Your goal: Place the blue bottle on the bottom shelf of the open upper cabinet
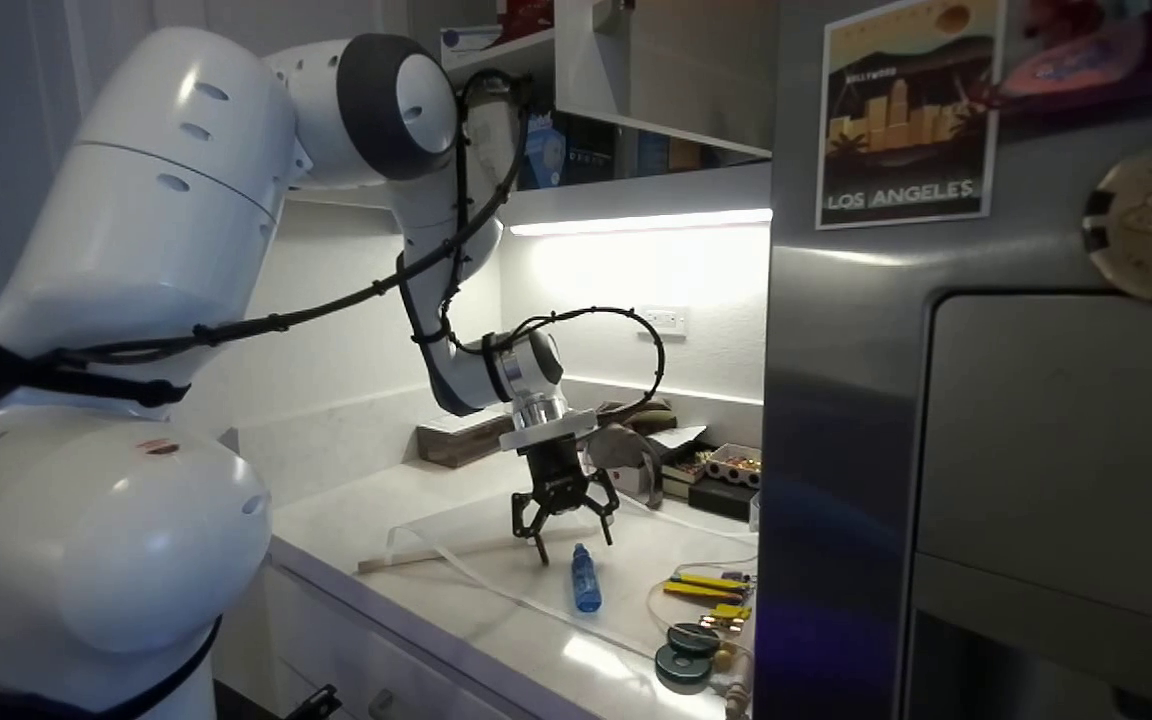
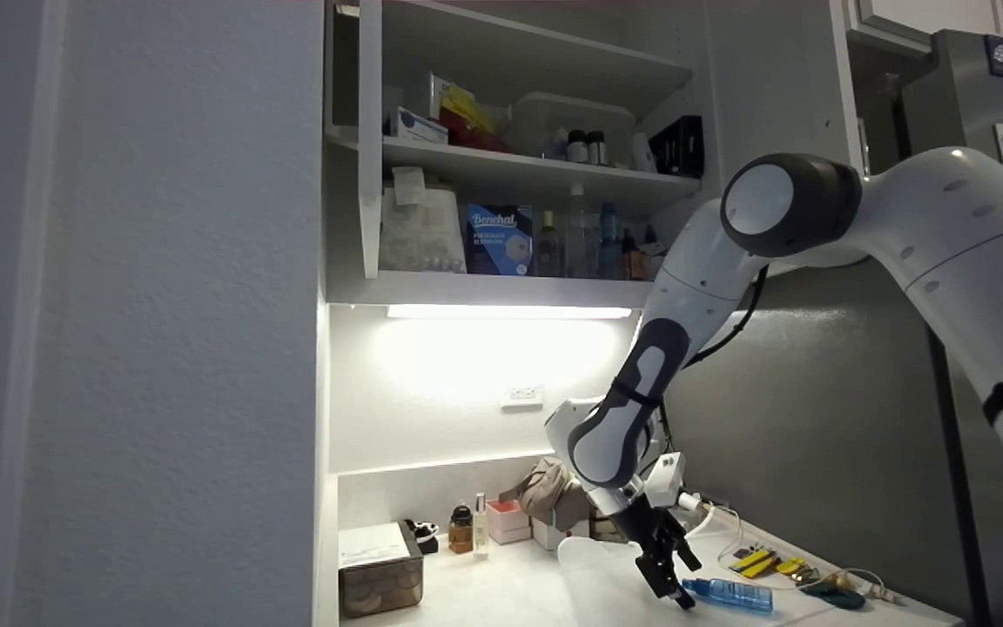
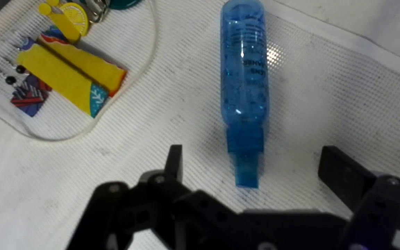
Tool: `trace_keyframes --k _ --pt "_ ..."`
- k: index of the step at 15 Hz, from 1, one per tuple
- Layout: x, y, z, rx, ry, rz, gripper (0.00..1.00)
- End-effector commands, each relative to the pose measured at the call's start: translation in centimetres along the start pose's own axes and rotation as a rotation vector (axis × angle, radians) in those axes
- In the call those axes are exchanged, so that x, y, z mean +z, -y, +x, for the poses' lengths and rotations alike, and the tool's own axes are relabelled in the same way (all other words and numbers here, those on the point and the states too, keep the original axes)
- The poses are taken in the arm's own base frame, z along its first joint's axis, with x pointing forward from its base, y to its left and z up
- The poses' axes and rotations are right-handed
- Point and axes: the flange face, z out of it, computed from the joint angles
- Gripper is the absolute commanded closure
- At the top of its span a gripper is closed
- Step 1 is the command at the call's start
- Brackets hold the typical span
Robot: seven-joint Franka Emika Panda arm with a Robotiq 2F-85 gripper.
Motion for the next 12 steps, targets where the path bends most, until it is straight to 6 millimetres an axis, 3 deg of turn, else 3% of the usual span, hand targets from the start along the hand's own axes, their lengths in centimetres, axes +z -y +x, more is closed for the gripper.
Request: trace_keyframes --k 1,6,11,12 --pt "-0.1 -1.6 0.9 -0.085 0.043 0.061 0.0" --pt "-0.3 -2.8 1.4 -0.141 0.094 0.088 0.0" --pt "-1.7 -1.3 2.6 -0.168 0.143 0.079 0.0" --pt "-2.1 -0.9 2.9 -0.17 0.148 0.077 0.18"
